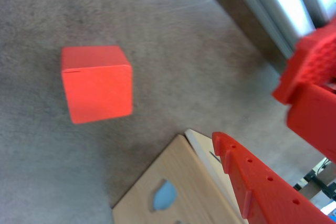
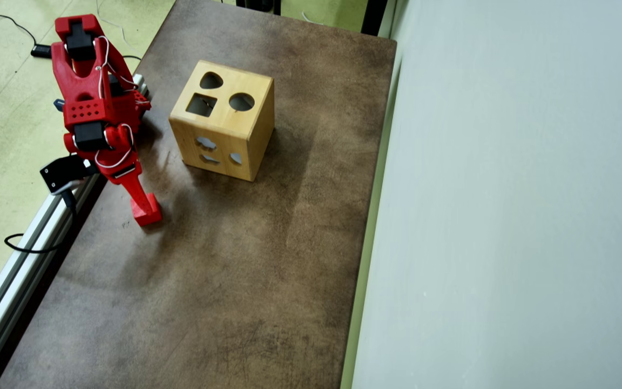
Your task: Pick and place the red cube on the square hole
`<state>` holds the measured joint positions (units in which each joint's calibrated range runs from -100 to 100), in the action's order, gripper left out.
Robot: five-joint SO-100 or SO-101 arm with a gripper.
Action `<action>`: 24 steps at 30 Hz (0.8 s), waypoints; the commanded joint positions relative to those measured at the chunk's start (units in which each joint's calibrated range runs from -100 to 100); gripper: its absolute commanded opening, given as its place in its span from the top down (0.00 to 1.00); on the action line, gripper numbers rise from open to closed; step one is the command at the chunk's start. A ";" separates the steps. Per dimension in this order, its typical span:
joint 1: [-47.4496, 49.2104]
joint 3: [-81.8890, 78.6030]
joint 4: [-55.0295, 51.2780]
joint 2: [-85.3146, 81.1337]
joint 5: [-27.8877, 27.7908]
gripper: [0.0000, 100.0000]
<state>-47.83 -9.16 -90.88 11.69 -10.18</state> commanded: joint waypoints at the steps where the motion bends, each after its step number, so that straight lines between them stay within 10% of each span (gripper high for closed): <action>1: 0.13 -1.66 3.34 1.17 0.10 0.23; 24: 0.35 -5.59 15.09 11.11 -0.34 0.23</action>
<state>-47.75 -14.76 -76.11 23.22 -10.23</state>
